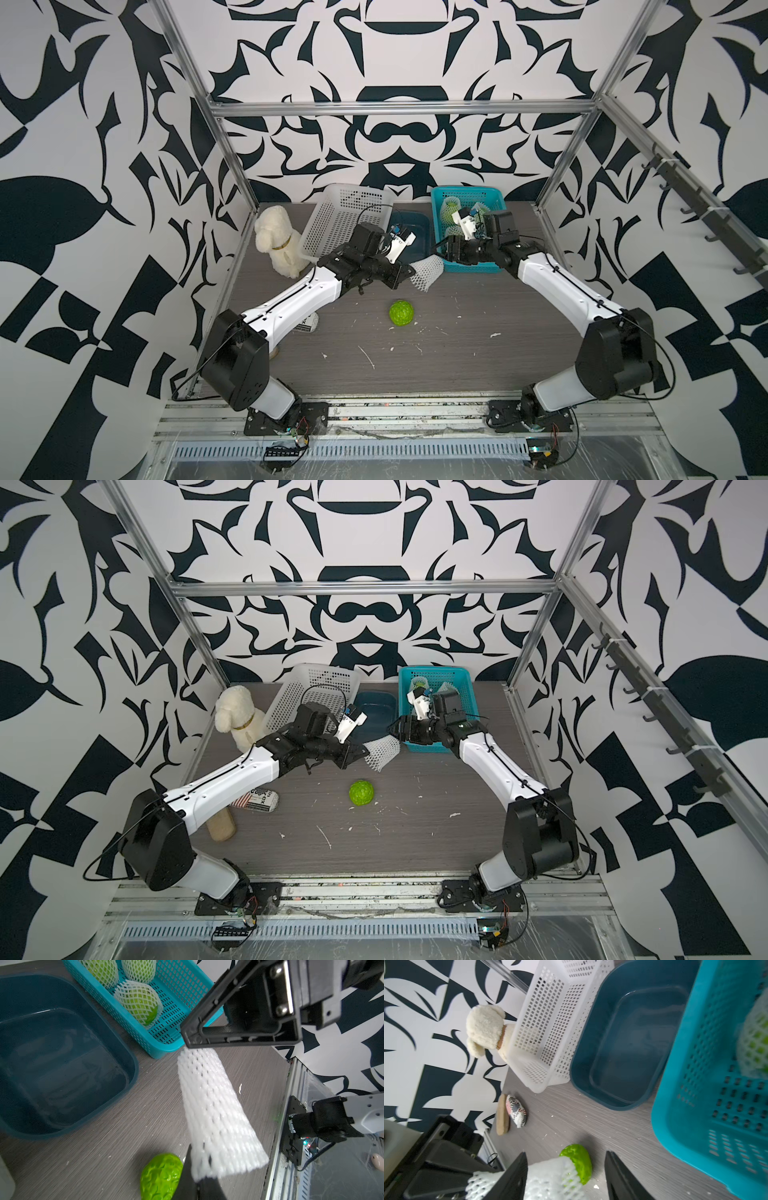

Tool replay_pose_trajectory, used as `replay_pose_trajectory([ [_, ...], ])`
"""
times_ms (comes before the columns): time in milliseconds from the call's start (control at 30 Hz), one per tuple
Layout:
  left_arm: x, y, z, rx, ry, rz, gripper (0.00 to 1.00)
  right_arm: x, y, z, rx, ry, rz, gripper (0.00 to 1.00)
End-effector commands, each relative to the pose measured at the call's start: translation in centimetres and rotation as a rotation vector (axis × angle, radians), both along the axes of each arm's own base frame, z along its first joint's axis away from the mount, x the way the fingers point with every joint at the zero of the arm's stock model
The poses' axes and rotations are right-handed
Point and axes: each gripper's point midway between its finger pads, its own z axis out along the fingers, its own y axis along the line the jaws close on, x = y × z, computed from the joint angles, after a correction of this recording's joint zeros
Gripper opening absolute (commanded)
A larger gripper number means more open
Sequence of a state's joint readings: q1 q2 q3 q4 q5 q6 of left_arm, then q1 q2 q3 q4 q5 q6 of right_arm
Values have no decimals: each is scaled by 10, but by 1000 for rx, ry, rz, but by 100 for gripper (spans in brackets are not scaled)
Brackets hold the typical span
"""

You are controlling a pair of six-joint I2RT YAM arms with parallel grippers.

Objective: Sleeve custard apples in foam nets
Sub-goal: Open the foam net, then put on the foam net on the custard apple.

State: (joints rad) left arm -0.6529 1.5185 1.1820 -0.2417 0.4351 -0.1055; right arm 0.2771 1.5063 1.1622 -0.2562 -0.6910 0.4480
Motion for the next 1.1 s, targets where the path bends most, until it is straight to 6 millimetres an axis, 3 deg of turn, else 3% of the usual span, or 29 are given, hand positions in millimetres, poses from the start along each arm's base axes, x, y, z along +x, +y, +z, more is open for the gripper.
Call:
replay_pose_trajectory([
  [0,0,1,1,-7,-19,-7,0,-7,12,17,89,-25,59,55],
  [367,16,9,-21,74,-3,77,0,-19,12,21,113,-4,77,29],
  [500,19,11,-28,99,9,95,0,-19,13,23,115,-5,78,7],
  [633,25,17,-34,128,8,139,0,-21,13,23,118,-3,82,0],
  [667,26,19,-34,133,9,148,3,-21,13,24,118,-6,81,0],
  [733,30,24,-36,147,10,185,31,-21,12,25,116,-7,75,0],
  [800,31,30,-38,162,16,222,47,-23,10,29,114,-15,68,0],
  [1067,33,83,-58,213,54,471,53,-43,5,21,-87,-70,16,0],
])
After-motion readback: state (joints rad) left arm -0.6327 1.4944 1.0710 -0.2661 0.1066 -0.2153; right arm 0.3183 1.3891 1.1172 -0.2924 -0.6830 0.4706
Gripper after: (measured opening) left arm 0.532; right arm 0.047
